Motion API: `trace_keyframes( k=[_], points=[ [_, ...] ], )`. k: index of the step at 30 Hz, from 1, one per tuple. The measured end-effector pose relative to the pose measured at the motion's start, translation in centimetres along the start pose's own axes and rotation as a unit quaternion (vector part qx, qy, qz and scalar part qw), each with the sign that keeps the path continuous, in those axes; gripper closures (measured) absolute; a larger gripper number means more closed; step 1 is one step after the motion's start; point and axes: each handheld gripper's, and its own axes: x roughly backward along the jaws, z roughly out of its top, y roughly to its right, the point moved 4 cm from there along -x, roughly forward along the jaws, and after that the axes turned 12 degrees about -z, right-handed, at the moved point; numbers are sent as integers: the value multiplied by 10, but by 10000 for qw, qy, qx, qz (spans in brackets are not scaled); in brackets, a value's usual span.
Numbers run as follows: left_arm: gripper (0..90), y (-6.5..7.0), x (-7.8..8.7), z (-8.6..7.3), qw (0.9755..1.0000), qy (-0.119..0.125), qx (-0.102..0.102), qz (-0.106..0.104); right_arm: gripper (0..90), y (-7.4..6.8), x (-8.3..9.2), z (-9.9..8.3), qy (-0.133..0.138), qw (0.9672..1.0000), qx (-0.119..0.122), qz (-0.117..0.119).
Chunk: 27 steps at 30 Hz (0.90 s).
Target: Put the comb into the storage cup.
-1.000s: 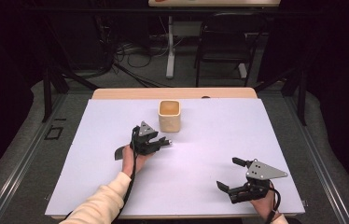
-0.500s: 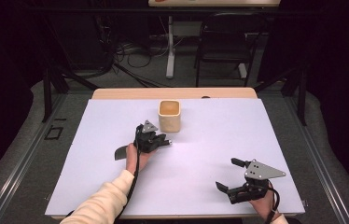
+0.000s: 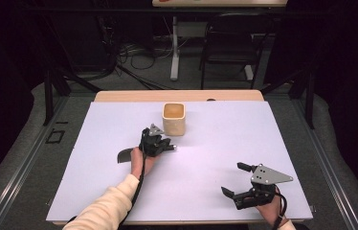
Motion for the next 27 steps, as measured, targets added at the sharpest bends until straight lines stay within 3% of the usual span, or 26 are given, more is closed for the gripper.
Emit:
trace_keyframes(
  k=[13,21,27],
  points=[
    [898,2,2,-2,9996,-250,68,-115,6,1,2,0,32,10000,13,-44],
    [897,4,7,-7,9978,-526,260,-296,6,1,3,0,35,10000,15,-48],
    [889,9,10,-9,9970,-627,239,-375,7,1,3,0,34,10000,6,-58]
  ],
)
